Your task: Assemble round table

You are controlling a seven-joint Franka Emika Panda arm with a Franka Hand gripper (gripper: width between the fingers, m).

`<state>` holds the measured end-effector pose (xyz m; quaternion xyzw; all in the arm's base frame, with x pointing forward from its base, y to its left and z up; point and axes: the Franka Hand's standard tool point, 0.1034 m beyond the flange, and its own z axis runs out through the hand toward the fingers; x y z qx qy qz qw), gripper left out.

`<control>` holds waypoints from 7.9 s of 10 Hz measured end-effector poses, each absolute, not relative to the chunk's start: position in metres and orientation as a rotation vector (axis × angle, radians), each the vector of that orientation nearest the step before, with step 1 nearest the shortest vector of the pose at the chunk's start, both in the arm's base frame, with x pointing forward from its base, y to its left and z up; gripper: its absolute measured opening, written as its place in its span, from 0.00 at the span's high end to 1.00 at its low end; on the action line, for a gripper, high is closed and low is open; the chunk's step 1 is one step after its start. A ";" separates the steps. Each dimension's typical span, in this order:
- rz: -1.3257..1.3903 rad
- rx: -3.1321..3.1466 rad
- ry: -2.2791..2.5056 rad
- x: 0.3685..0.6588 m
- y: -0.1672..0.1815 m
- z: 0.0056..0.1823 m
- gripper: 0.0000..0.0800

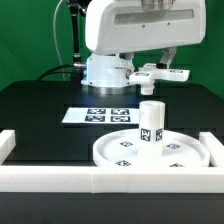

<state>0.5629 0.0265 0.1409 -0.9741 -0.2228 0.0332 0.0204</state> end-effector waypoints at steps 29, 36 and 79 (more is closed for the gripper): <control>0.119 -3.011 -0.717 0.563 0.038 0.103 0.44; 0.091 -3.098 0.230 0.564 0.040 0.102 0.44; -0.050 -3.013 -0.128 0.579 0.043 0.132 0.19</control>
Offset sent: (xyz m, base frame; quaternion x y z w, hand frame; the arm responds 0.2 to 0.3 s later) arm 0.0167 0.0178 -0.0066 0.0068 0.0039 -0.0129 0.9999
